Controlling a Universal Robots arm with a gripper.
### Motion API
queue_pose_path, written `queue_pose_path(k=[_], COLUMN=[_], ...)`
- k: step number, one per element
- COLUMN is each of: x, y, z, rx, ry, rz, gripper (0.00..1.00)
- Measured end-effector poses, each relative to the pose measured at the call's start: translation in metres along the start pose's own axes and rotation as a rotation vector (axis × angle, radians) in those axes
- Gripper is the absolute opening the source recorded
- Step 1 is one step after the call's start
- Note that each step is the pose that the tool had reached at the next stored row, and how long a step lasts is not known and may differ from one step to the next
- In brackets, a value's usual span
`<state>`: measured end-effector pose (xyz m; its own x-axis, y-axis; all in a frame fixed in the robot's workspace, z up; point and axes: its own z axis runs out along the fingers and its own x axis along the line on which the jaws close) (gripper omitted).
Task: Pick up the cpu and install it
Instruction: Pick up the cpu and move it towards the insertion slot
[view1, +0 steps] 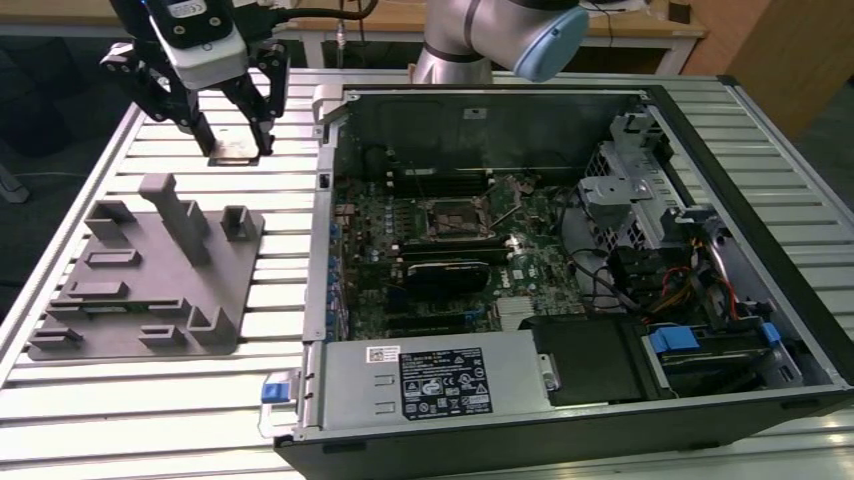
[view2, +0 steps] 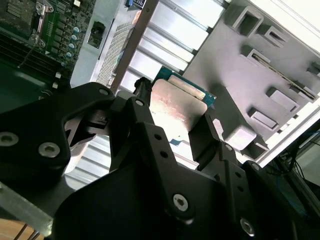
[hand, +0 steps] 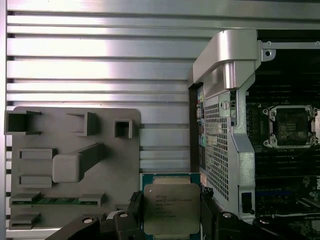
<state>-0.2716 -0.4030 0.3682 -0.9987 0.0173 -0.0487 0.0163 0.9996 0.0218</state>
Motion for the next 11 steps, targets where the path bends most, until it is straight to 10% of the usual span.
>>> queue_pose_path(k=[11], x=[-0.0079], y=[0.0006], z=[0.0004], rx=[0.0], ry=[0.0], rz=[0.0], gripper=[0.55])
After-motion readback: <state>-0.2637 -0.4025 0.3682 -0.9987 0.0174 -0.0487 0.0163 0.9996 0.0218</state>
